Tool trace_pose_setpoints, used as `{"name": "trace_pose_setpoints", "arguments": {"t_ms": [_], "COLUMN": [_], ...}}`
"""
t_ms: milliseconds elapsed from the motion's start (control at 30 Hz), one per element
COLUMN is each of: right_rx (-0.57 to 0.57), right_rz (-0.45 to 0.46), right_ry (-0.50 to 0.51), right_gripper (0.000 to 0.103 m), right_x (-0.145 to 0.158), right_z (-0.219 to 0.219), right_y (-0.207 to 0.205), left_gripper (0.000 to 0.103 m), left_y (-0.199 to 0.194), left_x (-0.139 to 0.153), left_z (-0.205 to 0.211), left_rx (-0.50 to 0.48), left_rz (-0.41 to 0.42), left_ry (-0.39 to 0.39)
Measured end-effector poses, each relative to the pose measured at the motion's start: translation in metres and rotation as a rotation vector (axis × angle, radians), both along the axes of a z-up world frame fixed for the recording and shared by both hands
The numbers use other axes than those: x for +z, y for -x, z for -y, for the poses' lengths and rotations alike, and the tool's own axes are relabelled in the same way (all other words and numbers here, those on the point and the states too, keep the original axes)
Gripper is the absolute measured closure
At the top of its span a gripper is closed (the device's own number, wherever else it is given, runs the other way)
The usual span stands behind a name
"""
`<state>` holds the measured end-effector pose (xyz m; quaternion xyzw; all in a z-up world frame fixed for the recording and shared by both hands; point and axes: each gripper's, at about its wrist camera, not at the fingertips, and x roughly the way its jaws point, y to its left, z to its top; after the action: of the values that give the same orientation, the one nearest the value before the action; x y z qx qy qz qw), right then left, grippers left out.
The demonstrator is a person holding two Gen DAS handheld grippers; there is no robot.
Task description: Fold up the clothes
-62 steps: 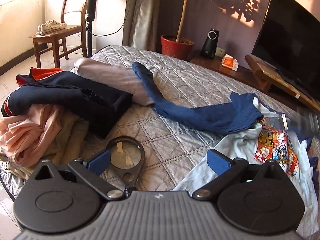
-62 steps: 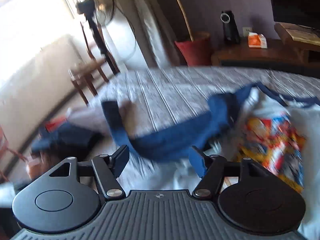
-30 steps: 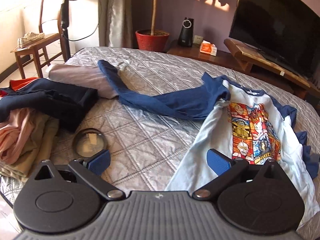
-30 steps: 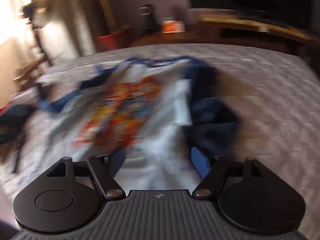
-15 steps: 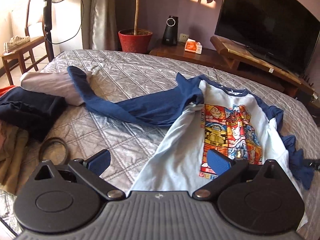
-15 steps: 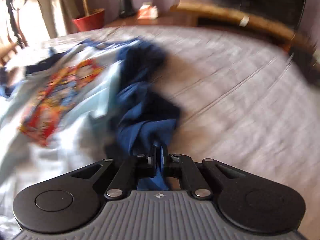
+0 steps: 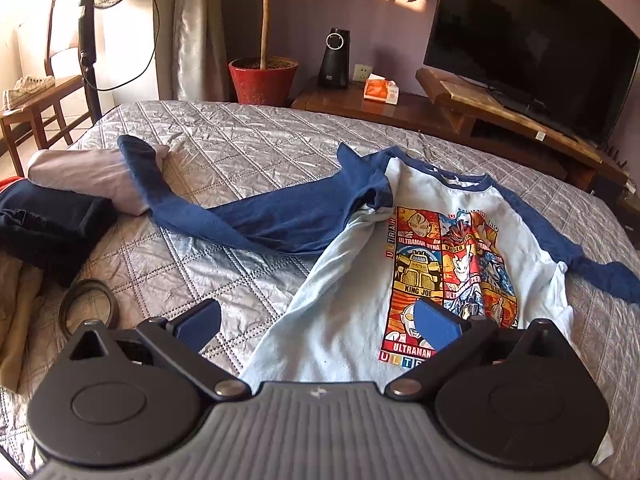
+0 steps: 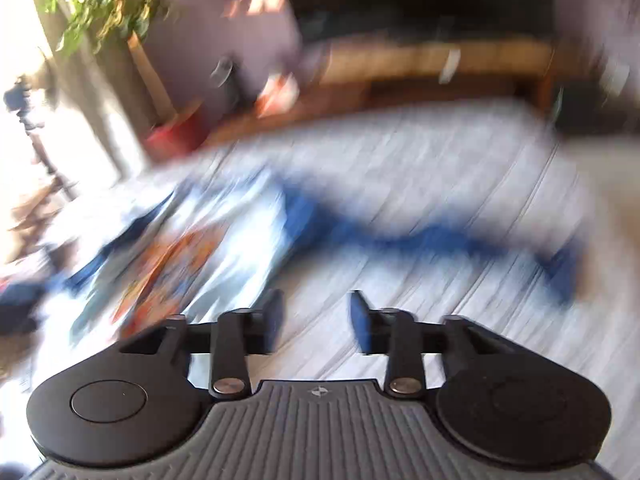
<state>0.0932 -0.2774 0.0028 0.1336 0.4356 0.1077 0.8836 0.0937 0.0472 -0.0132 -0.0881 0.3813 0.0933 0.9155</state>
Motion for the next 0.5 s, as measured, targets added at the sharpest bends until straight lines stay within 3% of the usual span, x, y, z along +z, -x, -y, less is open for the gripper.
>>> {"name": "trace_pose_setpoints", "arguments": {"t_ms": [133,200,233,267,500], "right_rx": [0.101,0.130,0.149,0.183,0.290], "right_rz": [-0.127,-0.102,-0.088,-0.095,-0.182], "right_ry": [-0.028,0.036,0.084,0.129,0.264], "right_gripper": [0.057,0.058,0.073,0.103,0.103], "right_x": [-0.051,-0.054,-0.052,-0.050,-0.031], "right_z": [-0.040,-0.056,-0.063,-0.066,-0.049], "right_y": [0.029,0.038,0.041,0.044,0.083], "left_gripper": [0.001,0.001,0.001,0.001,0.001], "left_y": [-0.003,-0.005,-0.005,-0.006,-0.006], "left_x": [0.000,0.000,-0.001,-0.001,-0.001], "left_z": [0.001,0.001,0.000,0.000,0.001], "left_rx": [-0.018,-0.018,-0.015,-0.010,0.006], "left_rz": [-0.009,-0.012,-0.013,-0.013,-0.004], "left_ry": [-0.011,-0.021,-0.023,-0.020,0.019]}}
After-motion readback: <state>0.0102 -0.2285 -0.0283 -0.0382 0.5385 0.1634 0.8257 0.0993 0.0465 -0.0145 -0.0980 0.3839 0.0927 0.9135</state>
